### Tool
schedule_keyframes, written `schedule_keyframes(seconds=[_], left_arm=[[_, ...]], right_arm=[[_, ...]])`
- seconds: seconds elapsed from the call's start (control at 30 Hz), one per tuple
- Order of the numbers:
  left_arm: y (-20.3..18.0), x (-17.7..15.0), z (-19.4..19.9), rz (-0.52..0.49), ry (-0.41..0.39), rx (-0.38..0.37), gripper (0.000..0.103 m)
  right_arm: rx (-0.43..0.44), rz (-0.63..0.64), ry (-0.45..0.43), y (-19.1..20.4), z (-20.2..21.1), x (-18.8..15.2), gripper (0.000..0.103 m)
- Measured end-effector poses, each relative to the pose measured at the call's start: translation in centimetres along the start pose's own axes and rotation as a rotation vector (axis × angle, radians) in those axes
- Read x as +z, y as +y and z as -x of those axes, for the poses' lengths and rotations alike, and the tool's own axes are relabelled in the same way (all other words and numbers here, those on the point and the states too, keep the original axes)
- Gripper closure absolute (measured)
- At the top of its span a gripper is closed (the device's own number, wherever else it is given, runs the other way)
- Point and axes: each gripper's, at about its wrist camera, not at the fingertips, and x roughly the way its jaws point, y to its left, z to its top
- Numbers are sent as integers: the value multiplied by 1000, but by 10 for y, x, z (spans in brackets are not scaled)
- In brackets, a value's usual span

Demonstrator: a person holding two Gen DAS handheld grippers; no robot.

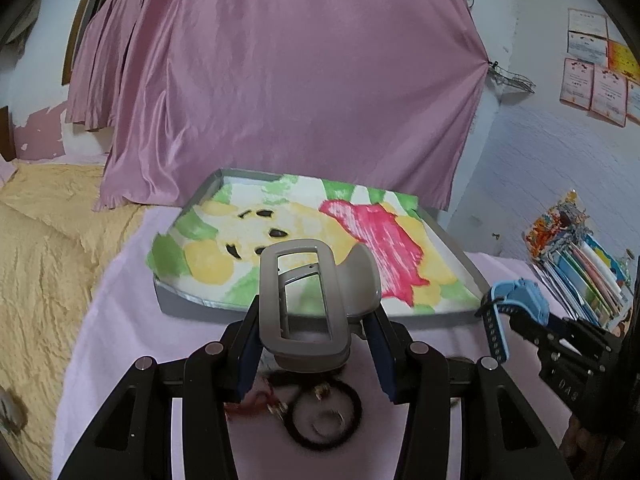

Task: Organize jewelry
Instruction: 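Carry the watch and claw clip over the grey tray and open both grippers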

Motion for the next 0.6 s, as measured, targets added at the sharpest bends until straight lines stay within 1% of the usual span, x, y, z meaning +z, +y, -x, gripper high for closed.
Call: schedule_keyframes(seconds=[0.07,0.17,0.27,0.37,0.47,0.6], left_arm=[[6,7,-5,1,0,13,58],[16,17,-15,9,10,26,58],[29,25,-27,22,32,44,58],[40,29,-40,36,63,56,58],[49,34,-52,49,94,60,58],[54,38,-66,46,131,64,58]], right_arm=[[41,-18,-19,5,-11,13,80],[109,-37,-21,17,-28,26,80],[191,-45,3,36,-53,37,80],[241,-40,48,55,-76,41,80],[266,-40,93,71,-93,39,80],[267,-44,125,81,-108,37,80]])
